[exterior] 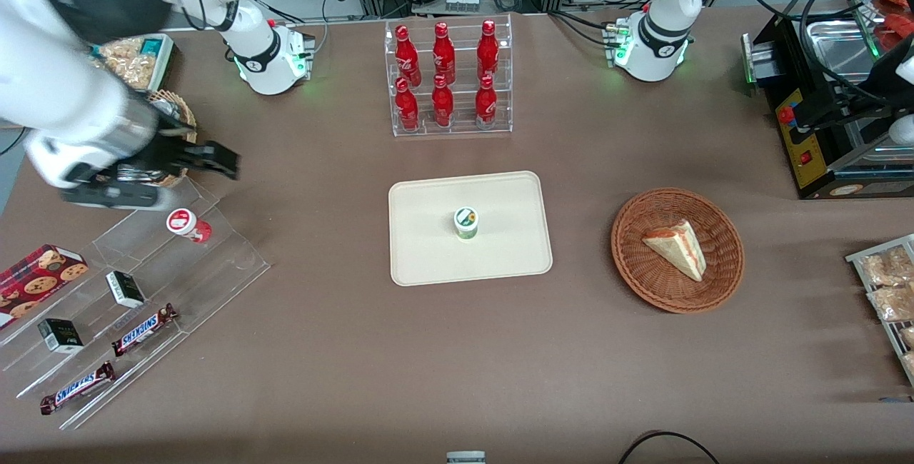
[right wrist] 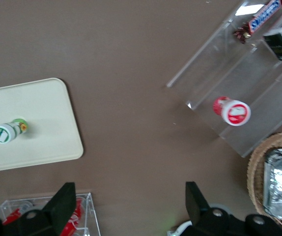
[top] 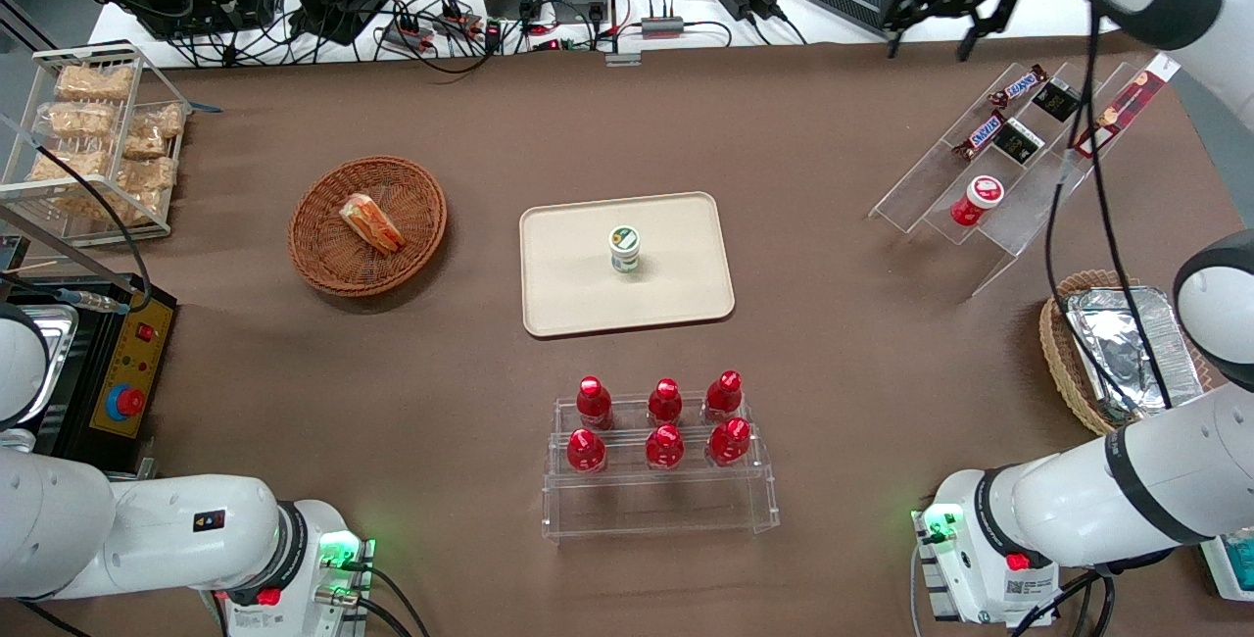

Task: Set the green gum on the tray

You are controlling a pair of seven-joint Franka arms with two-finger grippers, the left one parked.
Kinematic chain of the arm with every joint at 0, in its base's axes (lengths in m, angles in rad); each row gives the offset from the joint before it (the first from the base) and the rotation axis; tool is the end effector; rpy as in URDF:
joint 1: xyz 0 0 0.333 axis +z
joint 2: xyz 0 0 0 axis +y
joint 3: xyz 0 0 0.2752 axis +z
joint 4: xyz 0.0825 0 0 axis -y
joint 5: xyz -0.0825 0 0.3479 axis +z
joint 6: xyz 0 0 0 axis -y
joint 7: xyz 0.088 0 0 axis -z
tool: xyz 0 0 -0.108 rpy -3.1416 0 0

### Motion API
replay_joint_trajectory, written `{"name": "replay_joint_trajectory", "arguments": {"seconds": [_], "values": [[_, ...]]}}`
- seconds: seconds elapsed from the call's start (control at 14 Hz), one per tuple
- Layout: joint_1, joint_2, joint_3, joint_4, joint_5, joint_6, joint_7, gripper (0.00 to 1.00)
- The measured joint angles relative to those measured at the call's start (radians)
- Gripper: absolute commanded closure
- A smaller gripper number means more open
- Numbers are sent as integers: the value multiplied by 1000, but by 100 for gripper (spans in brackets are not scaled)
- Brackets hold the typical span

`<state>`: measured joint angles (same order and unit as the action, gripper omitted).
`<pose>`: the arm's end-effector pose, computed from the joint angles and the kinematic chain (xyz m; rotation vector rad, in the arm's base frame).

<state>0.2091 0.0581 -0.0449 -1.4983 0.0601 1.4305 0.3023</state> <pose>0.5105 0.0925 0.5725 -3.1008 0.2073 0.2111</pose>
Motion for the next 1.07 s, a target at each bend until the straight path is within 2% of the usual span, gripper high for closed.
{"name": "replay_joint_trajectory", "arguments": {"seconds": [0.21, 0.71, 1.07], "values": [[-65, -48, -22, -2, 0, -61, -56, 1], [-67, -75, -183, -21, -2, -81, -285, 1], [-86, -74, -191, -24, -33, -76, -359, 1]]}}
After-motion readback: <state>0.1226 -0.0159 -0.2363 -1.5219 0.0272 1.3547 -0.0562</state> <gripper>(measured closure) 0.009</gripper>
